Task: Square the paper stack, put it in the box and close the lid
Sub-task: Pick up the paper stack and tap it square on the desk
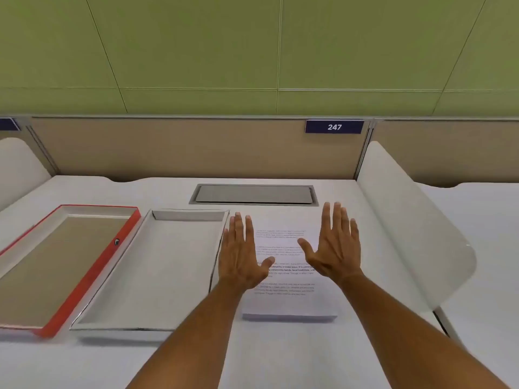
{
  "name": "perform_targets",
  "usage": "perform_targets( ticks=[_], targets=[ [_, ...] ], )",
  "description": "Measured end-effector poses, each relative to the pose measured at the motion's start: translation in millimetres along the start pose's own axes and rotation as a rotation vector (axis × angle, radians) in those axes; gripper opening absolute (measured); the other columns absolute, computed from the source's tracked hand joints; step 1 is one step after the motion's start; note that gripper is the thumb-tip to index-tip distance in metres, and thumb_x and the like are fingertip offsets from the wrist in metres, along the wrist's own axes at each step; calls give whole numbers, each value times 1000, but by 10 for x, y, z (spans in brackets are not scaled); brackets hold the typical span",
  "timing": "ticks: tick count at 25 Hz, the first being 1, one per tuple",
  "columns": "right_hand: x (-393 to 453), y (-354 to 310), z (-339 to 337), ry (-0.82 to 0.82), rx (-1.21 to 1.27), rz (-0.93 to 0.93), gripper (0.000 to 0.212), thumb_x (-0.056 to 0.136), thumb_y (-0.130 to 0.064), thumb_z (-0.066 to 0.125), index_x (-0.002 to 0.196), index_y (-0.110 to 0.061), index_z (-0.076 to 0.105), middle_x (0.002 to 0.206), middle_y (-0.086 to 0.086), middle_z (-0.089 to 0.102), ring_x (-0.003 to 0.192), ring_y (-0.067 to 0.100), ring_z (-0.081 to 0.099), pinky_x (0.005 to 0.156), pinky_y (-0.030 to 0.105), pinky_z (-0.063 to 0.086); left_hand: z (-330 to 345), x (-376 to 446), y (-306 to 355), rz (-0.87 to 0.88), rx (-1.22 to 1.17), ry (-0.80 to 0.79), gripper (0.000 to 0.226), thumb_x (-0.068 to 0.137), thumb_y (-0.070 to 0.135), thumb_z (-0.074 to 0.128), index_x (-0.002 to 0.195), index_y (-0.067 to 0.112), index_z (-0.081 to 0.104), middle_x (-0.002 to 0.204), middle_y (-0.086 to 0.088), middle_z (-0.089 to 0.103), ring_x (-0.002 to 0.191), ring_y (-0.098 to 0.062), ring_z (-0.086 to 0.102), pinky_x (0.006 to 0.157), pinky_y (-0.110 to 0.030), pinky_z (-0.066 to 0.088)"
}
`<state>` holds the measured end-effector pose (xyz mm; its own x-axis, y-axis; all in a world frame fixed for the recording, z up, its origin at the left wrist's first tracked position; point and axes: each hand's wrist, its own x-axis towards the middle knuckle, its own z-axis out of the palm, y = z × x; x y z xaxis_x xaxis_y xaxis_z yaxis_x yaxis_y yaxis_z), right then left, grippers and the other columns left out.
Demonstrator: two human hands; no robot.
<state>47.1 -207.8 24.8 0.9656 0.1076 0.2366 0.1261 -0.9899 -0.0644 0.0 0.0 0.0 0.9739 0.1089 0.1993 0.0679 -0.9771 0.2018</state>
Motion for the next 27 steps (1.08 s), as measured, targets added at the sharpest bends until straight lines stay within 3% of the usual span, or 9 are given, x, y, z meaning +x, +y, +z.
perform_targets(
  ticks=[2,4,7,10,13,16,19,22,27],
  targets=[
    [5,46,82,-113,104,86,94,87,-63,44,156,-12,6,158,21,29,142,39,34,114,47,31,101,-15,16,-135,-131,-110,105,81,61,54,154,21,-11,165,-11,-11,152,-34,1,120,-47,17],
    [-8,103,234,-232,232,181,78,87,-47,54,149,-9,25,137,20,51,121,36,52,98,45,46,231,-28,-24,-293,-249,-261,102,83,50,62,155,21,-4,165,-12,2,150,-36,15,114,-47,31],
    [-40,127,421,-372,416,323,50,86,-35,59,124,-6,48,123,18,59,110,35,57,85,41,50,372,5,-76,-436,-373,-352,93,83,41,67,154,14,13,156,-16,26,143,-34,30,110,-44,38],
    [21,90,503,-458,578,455,31,85,-31,64,102,-10,50,117,15,64,91,29,58,71,33,46,444,106,-85,-513,-512,-321,73,83,33,67,143,6,37,142,-17,49,128,-32,51,94,-34,48],
    [121,67,576,-497,663,559,35,83,-34,67,104,-8,55,118,15,66,96,31,62,77,34,50,434,221,-37,-601,-624,-335,59,83,29,64,134,6,46,130,-14,60,112,-29,61,76,-29,48],
    [195,112,655,-528,757,653,51,82,-40,69,116,-4,58,118,16,66,105,35,64,92,44,54,438,341,-68,-686,-650,-384,48,82,30,62,122,6,52,119,-11,64,101,-27,64,75,-33,53],
    [266,159,721,-555,822,702,51,82,-41,69,116,-4,60,111,14,69,99,35,67,91,48,56,471,424,-107,-737,-705,-399,37,83,33,62,107,5,59,103,-9,69,90,-26,69,80,-38,60],
    [326,187,759,-634,985,744,49,81,-38,70,115,-4,61,106,16,73,93,38,71,87,53,58,519,464,-153,-796,-846,-403,32,85,34,62,103,7,59,89,-6,69,80,-24,70,74,-37,60],
    [385,217,812,-575,867,640,43,78,-43,72,100,-9,61,103,10,71,95,33,70,89,47,58,591,489,-182,-686,-783,-356,21,88,32,62,90,11,56,88,-3,68,75,-16,67,65,-29,57]
  ],
)
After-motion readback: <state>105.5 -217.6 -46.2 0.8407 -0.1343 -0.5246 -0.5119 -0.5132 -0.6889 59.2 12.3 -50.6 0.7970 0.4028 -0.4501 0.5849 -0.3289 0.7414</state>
